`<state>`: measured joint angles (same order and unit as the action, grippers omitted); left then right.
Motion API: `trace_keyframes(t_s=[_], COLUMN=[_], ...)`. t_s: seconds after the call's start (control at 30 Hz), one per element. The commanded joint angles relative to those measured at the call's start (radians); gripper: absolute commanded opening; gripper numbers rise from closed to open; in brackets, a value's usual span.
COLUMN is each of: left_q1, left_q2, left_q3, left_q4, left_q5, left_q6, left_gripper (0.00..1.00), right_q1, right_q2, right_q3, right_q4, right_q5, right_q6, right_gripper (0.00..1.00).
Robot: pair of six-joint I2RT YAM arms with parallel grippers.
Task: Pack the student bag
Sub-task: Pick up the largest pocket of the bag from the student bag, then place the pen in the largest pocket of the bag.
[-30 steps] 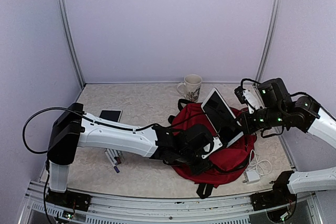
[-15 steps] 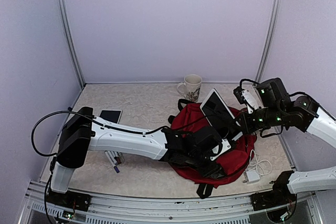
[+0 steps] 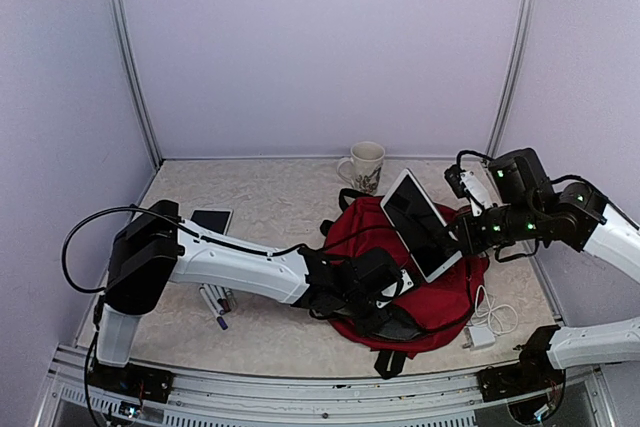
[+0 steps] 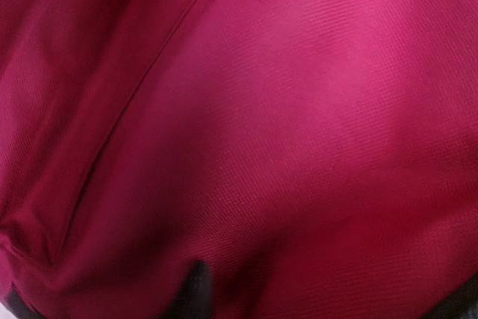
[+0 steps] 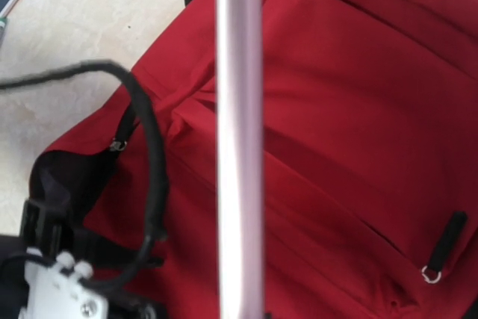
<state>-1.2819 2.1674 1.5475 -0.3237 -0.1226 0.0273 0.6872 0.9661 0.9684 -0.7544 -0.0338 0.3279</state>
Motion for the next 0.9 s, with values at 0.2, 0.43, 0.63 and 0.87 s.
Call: trace_keyframes(t_s=[0.2,0.43,0.63,0.87], left_q1=[0.121,0.253,0.294,0.296], left_q2=[-0.143,-0.132,-0.112,-0.121], left_q3=[-0.059,-0.031,0.063,0.148], left_q4=[0.099,0.130,0.119,0.104], left_q5=[0.065,0.055,0.037,0.022], left_q6=[-0.088,-0.148,-0.140,-0.134], left_gripper=[0.06,0.02,0.02,0.03], right_q1=[-0.022,-0.023,-0.022,-0.021], right_q2=[-0.076,-0.125,-0.167,-0.163], right_q3=[0.132,0.209,0.136,-0.043], right_q4=[-0.061,-0.147,-0.062,-0.034], right_q5=[-0.091,-0.296,-0.603,-0.746], right_q6=[0.083,0.125,0.174,0.211], right_gripper=[0.00,0.00,0.00,0.00])
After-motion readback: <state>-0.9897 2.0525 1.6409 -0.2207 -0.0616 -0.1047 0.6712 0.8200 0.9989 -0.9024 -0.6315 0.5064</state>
